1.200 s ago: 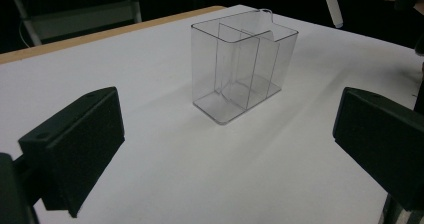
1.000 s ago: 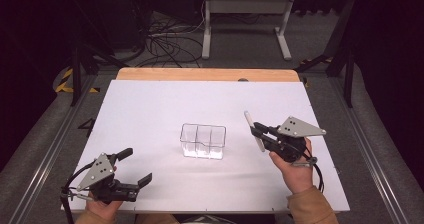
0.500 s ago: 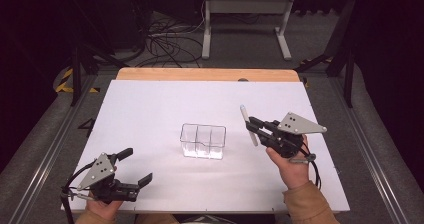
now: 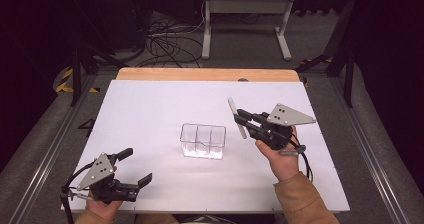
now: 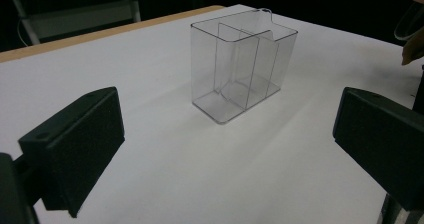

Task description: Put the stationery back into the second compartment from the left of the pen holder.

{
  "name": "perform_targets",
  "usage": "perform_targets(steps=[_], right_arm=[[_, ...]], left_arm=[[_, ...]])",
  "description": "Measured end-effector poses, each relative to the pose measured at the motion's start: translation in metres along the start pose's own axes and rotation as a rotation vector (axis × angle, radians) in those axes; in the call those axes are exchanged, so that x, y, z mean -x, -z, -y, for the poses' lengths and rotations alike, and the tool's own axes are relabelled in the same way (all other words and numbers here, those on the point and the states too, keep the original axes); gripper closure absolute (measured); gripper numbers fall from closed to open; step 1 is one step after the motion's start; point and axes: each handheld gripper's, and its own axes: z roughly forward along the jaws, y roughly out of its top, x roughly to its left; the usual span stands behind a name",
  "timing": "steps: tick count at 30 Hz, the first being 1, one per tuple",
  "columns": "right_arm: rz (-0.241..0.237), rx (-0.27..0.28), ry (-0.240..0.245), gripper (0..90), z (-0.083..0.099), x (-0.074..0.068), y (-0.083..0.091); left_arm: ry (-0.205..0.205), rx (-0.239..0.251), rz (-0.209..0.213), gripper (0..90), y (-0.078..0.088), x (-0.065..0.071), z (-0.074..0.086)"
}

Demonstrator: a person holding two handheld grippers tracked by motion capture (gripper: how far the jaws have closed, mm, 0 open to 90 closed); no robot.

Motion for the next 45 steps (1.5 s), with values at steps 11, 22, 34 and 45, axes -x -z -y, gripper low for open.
perform_targets(steps=[11, 22, 34, 45], right_arm=[[-0.041, 0.012, 0.006, 79.4, -0.009, -0.007, -0.021], [-0.067, 0.025, 0.017, 79.4, -0.015, -0.014, -0.045], [-0.107, 0.035, 0.025, 79.4, -0.015, -0.023, -0.074], [-0.148, 0.037, -0.003, 79.3, -0.001, -0.027, -0.097]], left_arm=[[-0.002, 0.001, 0.001, 0.9, 0.000, 0.000, 0.000], [0.003, 0.003, 0.003, 0.9, 0.000, -0.001, 0.000], [0.002, 0.006, 0.010, 0.9, 0.000, -0.002, 0.000], [0.004, 0.006, 0.007, 0.9, 0.000, -0.002, 0.000]])
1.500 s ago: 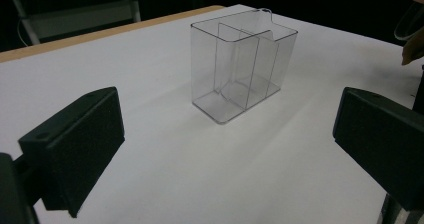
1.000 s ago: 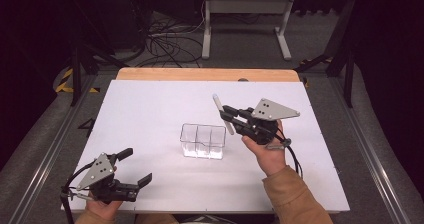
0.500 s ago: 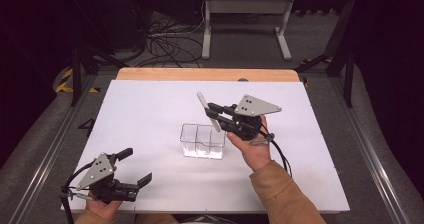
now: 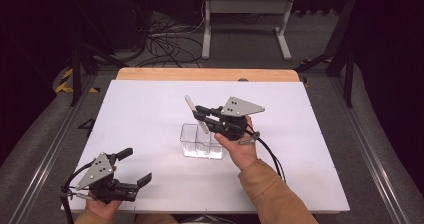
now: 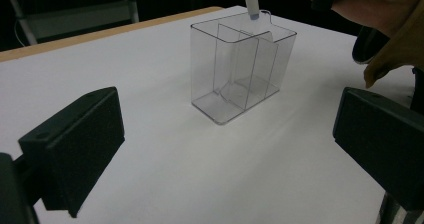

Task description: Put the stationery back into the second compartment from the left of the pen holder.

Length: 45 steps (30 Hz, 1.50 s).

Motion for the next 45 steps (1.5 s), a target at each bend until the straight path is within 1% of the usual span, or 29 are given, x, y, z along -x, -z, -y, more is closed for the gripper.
perform_targets(steps=[3, 10, 15, 18, 20, 24, 33, 34, 36, 41, 44, 45], right_arm=[[-0.013, -0.001, -0.010, 79.3, 0.006, 0.000, -0.003], [-0.025, -0.029, -0.027, 79.3, 0.019, -0.002, -0.006], [-0.029, -0.042, -0.032, 79.2, 0.025, -0.003, -0.005], [-0.034, -0.049, -0.047, 79.3, 0.029, -0.003, -0.004], [-0.041, -0.057, -0.055, 79.3, 0.030, -0.004, -0.004], [-0.045, -0.071, -0.056, 79.2, 0.032, -0.006, -0.003], [-0.033, -0.103, -0.071, 78.6, 0.037, -0.007, 0.001], [-0.030, -0.106, -0.073, 75.9, 0.037, -0.007, 0.001], [-0.005, -0.100, -0.074, 64.0, 0.035, -0.007, 0.003], [0.084, -0.108, -0.069, 40.3, 0.029, -0.006, 0.011], [0.135, -0.157, -0.068, 30.1, 0.025, -0.004, 0.015], [0.140, -0.168, -0.069, 27.4, 0.023, -0.004, 0.016]], left_arm=[[-0.001, 0.000, 0.001, 0.9, 0.000, 0.000, 0.000], [0.000, -0.002, 0.004, 0.9, 0.000, 0.000, 0.000], [0.000, -0.002, 0.004, 0.9, 0.000, 0.000, 0.000], [-0.002, -0.004, 0.005, 0.9, 0.000, 0.000, 0.000], [-0.002, -0.003, 0.005, 0.9, 0.000, 0.000, 0.000], [0.000, -0.001, 0.004, 0.9, 0.000, 0.000, 0.000], [-0.001, -0.002, 0.005, 0.9, 0.000, 0.000, 0.000], [-0.002, -0.001, 0.004, 0.9, 0.000, 0.000, 0.000], [-0.003, -0.001, 0.002, 0.9, -0.001, 0.000, 0.000], [-0.001, 0.001, 0.002, 0.9, -0.001, 0.000, 0.000], [-0.001, 0.002, 0.002, 0.9, -0.001, 0.000, 0.000], [-0.001, 0.001, 0.002, 0.9, -0.001, 0.000, 0.000]])
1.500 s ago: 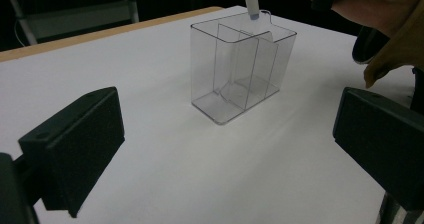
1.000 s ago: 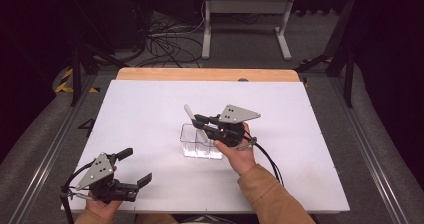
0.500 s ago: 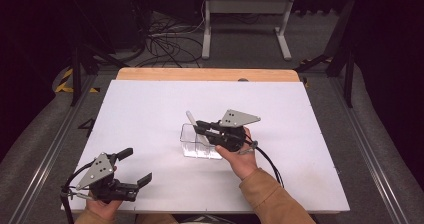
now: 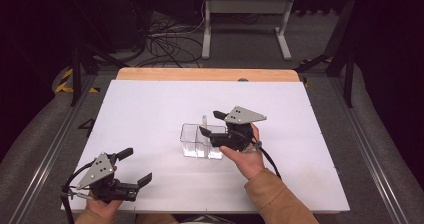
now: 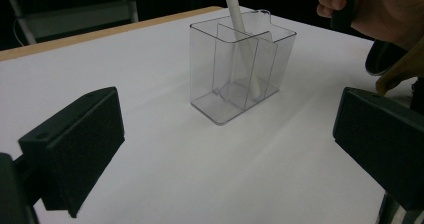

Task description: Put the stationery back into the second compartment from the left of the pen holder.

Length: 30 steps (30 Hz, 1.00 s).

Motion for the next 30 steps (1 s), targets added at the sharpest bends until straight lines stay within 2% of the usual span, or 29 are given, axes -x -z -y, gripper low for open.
perform_targets(steps=[3, 8, 15, 20, 25, 28, 30], right_arm=[[0.018, -0.027, 0.026, 22.8, -0.005, 0.000, 0.004], [0.035, -0.021, 0.073, 21.6, -0.011, -0.005, 0.012], [0.033, -0.016, 0.064, 21.5, -0.014, -0.003, 0.020], [0.049, -0.003, 0.060, 20.4, -0.013, 0.003, 0.040], [0.064, -0.004, 0.051, 18.3, 0.000, 0.013, 0.068], [0.098, -0.019, 0.051, 16.9, 0.017, 0.021, 0.088], [0.118, -0.027, 0.036, 16.4, 0.035, 0.027, 0.103]], left_arm=[[0.005, 0.002, 0.001, 0.9, 0.000, 0.000, 0.000], [0.006, 0.001, 0.001, 0.9, 0.000, 0.000, 0.000], [0.007, -0.002, 0.000, 0.8, 0.001, 0.000, 0.000], [0.005, 0.004, -0.004, 0.8, 0.003, -0.001, -0.001], [0.004, 0.011, -0.006, 0.7, 0.004, -0.001, -0.001], [-0.003, 0.009, -0.012, 0.5, 0.005, -0.001, -0.002], [-0.007, 0.004, -0.015, 0.4, 0.006, -0.001, -0.002]])
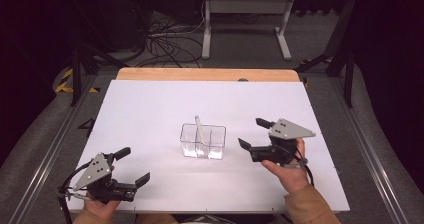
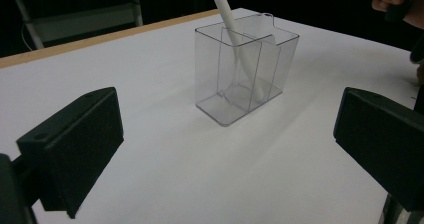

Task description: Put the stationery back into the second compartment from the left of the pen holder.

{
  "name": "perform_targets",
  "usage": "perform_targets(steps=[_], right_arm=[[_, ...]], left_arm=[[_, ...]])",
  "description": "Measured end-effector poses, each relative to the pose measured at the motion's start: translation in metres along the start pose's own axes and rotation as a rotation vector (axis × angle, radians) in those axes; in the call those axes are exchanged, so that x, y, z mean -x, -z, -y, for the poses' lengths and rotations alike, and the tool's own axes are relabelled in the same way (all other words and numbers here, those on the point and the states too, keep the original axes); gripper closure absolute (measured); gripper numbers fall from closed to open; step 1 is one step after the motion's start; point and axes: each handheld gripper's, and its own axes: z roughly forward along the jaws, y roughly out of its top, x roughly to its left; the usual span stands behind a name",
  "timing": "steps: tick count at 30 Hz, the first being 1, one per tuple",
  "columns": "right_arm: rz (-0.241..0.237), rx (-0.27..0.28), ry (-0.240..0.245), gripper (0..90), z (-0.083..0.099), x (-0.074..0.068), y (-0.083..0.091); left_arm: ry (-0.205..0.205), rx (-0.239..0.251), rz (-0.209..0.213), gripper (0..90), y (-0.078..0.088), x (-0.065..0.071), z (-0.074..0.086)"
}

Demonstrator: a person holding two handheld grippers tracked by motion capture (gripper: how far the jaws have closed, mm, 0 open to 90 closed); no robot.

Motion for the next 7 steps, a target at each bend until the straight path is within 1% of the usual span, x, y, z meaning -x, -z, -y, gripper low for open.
perform_targets(steps=[1, 4, 6, 7], right_arm=[[0.008, -0.001, -0.006, 16.4, 0.007, 0.003, 0.005], [0.027, 0.010, -0.049, 16.3, 0.039, 0.012, 0.023], [0.049, -0.007, -0.063, 16.2, 0.057, 0.017, 0.031], [0.051, -0.014, -0.078, 16.3, 0.064, 0.019, 0.034]], left_arm=[[-0.003, -0.001, -0.005, 0.4, 0.000, 0.000, 0.000], [-0.025, -0.011, -0.016, 0.3, 0.001, 0.000, -0.001], [-0.039, -0.019, -0.023, 0.3, 0.001, 0.001, -0.002], [-0.048, -0.025, -0.022, 0.2, 0.001, 0.002, -0.002]])
